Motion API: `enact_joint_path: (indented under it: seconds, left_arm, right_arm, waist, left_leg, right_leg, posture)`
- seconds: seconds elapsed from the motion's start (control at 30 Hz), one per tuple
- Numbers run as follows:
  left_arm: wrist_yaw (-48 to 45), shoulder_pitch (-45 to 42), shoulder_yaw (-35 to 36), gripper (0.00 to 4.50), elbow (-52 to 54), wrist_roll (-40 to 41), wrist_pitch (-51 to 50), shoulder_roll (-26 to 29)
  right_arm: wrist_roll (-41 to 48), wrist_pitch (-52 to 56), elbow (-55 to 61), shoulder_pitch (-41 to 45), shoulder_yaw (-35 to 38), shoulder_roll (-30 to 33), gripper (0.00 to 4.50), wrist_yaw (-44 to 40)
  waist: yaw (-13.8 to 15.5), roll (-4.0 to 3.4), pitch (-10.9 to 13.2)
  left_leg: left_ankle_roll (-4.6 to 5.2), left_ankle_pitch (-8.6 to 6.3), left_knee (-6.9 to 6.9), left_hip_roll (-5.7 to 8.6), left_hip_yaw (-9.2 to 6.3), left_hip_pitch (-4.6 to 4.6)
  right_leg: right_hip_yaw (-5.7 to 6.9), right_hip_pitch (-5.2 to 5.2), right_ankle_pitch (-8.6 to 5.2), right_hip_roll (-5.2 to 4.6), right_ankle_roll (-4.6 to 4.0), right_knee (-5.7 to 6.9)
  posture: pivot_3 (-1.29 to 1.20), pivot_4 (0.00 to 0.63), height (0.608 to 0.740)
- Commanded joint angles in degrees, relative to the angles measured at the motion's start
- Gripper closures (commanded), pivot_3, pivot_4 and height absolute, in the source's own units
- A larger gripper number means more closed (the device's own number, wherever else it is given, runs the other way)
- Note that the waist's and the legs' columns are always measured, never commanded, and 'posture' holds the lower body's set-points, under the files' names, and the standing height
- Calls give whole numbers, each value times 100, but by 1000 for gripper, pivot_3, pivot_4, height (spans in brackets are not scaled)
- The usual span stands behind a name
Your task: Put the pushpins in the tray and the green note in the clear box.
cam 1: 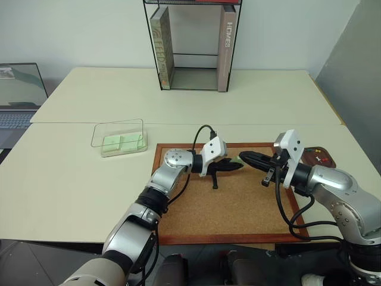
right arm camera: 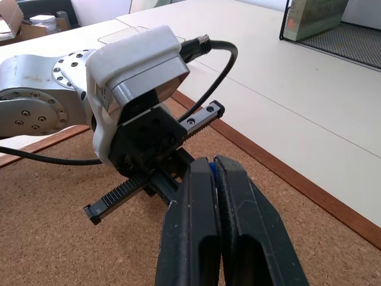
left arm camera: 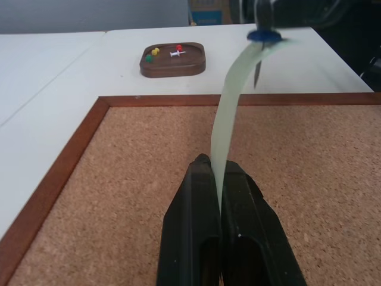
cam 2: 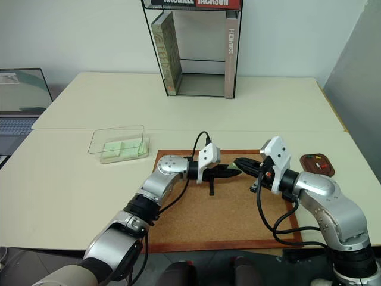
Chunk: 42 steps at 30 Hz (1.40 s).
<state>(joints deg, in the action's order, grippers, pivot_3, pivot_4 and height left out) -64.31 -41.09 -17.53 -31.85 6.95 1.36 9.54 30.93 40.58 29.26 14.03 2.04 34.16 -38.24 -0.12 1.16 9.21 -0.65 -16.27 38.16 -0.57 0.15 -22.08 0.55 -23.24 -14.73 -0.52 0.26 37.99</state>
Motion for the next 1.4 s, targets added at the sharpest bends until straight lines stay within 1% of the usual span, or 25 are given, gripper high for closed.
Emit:
enact_joint_path:
  seconds: [0.03, 0.33, 0.47, 0.53, 0.6, 0.73, 1.03, 1.1, 1.17, 1.23, 1.27, 1.33, 1.4]
  left_arm:
    - [-79, 51, 118, 4488, 248, 128, -27, 16]
    - [33, 216, 81, 4488, 290, -3, 45, 78]
    - [222, 360, 179, 4488, 639, 50, -5, 110]
    - [366, 460, 270, 4488, 976, 112, -104, 165]
    - [526, 566, 372, 4488, 1289, 140, -258, 242]
    - [678, 780, 404, 4488, 1596, 20, -292, 439]
    - [949, 1238, 351, 4488, 2234, 19, -552, 589]
    - [975, 1262, 325, 4500, 2285, 11, -576, 589]
    - [998, 1270, 307, 4500, 2332, 6, -605, 583]
    - [1012, 1270, 294, 4500, 2352, 7, -620, 584]
    - [1013, 1272, 291, 4500, 2359, 8, -621, 589]
    - [1009, 1272, 286, 4500, 2368, 8, -622, 599]
    - [1003, 1267, 287, 4500, 2372, 13, -628, 605]
  right_arm:
    - [156, -56, 191, 54, 251, -27, 4500, 91]
    - [573, 201, 30, 83, 1132, 59, 4500, 402]
    - [540, 208, -418, 38, 1593, 105, 4500, 626]
    - [402, -20, -802, -49, 1787, 93, 4500, 661]
    - [34, -416, -1322, -198, 1865, 171, 4500, 669]
    - [-712, -1003, -2332, -344, 1780, 332, 4500, 850]
    - [-1729, -2045, -4049, 88, 1496, 193, 4500, 1412]
    - [-1852, -2170, -4291, 184, 1477, 165, 4045, 1522]
    - [-1939, -2220, -4489, 257, 1473, 142, 3721, 1635]
    - [-1984, -2256, -4585, 298, 1495, 121, 3196, 1715]
    - [-1997, -2271, -4595, 305, 1508, 114, 3022, 1752]
    - [-1980, -2284, -4540, 297, 1540, 97, 2499, 1774]
    - [-1875, -2282, -4388, 264, 1592, 49, 2072, 1740]
  waist:
    - [1, 0, 0]
    - [2, 0, 0]
    - [5, 0, 0]
    - [7, 0, 0]
    - [8, 0, 0]
    - [1, -4, -2]
    - [-8, -9, -1]
    - [-3, -12, -3]
    - [-2, -12, -3]
    - [-3, -12, -3]
    - [-4, -12, -3]
    - [-3, -12, -3]
    - [-4, -12, -3]
  left_leg:
    - [0, 0, 0, 0, 0, 0]
    - [0, 0, 2, 0, 0, 0]
    - [0, 0, 2, 0, 0, 0]
    - [0, 0, 2, 0, 1, 0]
    - [0, 0, 2, 0, 1, 0]
    - [0, 0, 0, 0, 7, 4]
    - [0, 0, 0, -4, 14, 13]
    - [0, 1, 0, -3, 15, 13]
    - [0, 1, 0, -2, 17, 12]
    - [-1, 1, 0, -3, 17, 12]
    - [-1, 1, 0, -3, 18, 11]
    - [-1, 1, -1, -4, 17, 11]
    - [-1, 1, -1, -3, 17, 11]
  right_leg:
    - [0, 0, 0, 0, 0, 0]
    - [0, 0, 1, -1, -1, 1]
    - [-1, 0, 2, -1, -3, 1]
    - [-2, 0, 3, -2, -4, 3]
    - [-3, 0, 3, -3, -6, 3]
    - [-8, 1, 5, -2, -8, 3]
    - [-14, 1, 2, 0, -4, 13]
    - [-15, 1, 3, 1, -5, 12]
    - [-17, 2, 5, 1, -9, 12]
    - [-17, 2, 10, 0, -17, 10]
    - [-17, 2, 17, 0, -28, 10]
    - [-17, 2, 17, 0, -29, 9]
    - [-16, 2, 18, 0, -29, 10]
  posture:
    - [0, 150, 740]
    - [0, 150, 740]
    - [0, 150, 740]
    - [0, 150, 740]
    - [0, 150, 740]
    - [0, 150, 740]
    - [0, 150, 740]
    - [0, 150, 740]
    - [0, 150, 740]
    - [0, 150, 740]
    - [0, 150, 740]
    - [0, 150, 740]
    - [0, 150, 740]
